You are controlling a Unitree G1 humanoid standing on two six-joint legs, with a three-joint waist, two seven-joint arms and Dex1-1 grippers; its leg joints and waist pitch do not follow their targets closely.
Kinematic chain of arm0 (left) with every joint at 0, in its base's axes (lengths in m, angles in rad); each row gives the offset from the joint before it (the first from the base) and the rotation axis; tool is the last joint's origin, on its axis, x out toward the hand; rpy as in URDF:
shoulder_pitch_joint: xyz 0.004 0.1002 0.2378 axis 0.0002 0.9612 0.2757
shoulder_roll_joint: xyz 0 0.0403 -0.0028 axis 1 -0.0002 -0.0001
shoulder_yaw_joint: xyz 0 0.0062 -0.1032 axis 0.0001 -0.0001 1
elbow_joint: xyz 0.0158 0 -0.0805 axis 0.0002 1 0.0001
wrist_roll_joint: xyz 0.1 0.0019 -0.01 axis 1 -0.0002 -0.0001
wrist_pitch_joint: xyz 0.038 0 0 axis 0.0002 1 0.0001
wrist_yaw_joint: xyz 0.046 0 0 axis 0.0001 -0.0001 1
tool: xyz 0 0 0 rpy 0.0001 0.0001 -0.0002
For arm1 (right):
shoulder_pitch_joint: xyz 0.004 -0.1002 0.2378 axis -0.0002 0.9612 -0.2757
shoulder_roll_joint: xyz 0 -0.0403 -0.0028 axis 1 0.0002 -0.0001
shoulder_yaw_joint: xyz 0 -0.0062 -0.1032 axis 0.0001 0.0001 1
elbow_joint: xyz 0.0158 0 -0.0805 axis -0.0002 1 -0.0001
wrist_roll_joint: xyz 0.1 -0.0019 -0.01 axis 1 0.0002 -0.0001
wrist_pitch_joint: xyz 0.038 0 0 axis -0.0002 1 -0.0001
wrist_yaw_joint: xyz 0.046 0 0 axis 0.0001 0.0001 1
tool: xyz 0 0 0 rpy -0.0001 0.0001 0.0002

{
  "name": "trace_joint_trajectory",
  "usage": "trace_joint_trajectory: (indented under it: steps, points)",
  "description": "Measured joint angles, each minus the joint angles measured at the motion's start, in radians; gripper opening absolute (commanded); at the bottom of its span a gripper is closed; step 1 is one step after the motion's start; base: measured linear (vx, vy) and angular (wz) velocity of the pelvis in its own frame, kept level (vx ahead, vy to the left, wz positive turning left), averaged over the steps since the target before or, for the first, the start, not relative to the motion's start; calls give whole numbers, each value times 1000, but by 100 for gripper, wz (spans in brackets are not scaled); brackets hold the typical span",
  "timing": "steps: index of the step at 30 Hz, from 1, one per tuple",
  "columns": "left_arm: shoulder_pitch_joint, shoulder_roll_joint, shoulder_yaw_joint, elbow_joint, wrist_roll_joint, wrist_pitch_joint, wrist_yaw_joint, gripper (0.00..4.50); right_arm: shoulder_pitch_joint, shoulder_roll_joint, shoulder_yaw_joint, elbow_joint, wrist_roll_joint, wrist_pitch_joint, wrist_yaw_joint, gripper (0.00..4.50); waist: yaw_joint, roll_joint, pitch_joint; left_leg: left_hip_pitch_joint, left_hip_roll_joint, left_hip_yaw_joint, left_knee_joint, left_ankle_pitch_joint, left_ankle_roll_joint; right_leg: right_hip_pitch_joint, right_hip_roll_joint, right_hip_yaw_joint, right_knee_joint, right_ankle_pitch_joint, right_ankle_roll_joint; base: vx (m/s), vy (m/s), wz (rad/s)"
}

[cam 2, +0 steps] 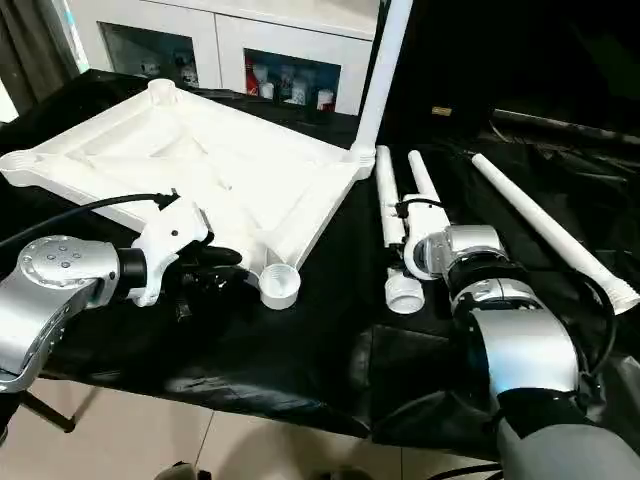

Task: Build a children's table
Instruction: Pick table leg

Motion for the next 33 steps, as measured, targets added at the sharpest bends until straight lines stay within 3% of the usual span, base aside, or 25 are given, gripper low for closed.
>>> trace_joint_trajectory:
  steps: [7,8,12,17,23,25,28,30,33]
  points:
    - [-55,-61,2,59,30,-3,108,130,5,-9,-38,2,33,8,-20,194,0,0,0,0,0,0,0,0,0,0,0,0,0,0,0,0,0,0]
    - [-64,-89,10,75,29,-9,132,159,7,-15,-56,1,42,13,-23,191,0,0,0,0,0,0,0,0,0,0,0,0,1,0,0,0,0,0]
    - [-84,-176,61,123,24,-64,208,185,20,-26,-102,-11,78,22,-43,191,2,0,1,-1,0,0,1,0,0,0,0,-1,0,0,0,0,0,0]
    - [-110,-275,110,193,1,-167,306,216,107,-33,-187,-156,147,11,-96,189,10,3,2,-2,0,0,1,0,0,0,0,0,0,0,0,0,0,0]
    - [-112,-298,102,242,24,-264,341,286,196,-8,-255,-327,199,9,-133,189,10,9,3,-1,0,0,0,0,0,0,0,0,-1,0,0,0,0,0]
    - [-118,-313,95,250,16,-246,328,301,249,22,-254,-406,206,-33,-123,189,11,12,4,-1,0,0,0,0,0,0,0,-1,0,0,0,0,0,0]
    - [-148,-339,100,281,-25,-216,315,317,328,76,-271,-544,246,-166,-89,189,17,18,8,-1,0,0,0,0,0,-1,0,0,0,0,0,0,0,0]
    - [-175,-373,132,300,-71,-198,319,344,357,110,-301,-668,301,-250,-48,189,19,20,10,-1,0,1,0,1,2,-1,-1,0,0,0,0,0,0,0]
    - [-217,-455,237,325,-194,-147,332,353,376,157,-381,-887,438,-274,36,189,24,20,9,-1,0,1,-1,3,5,-1,0,0,-1,0,0,0,0,0]
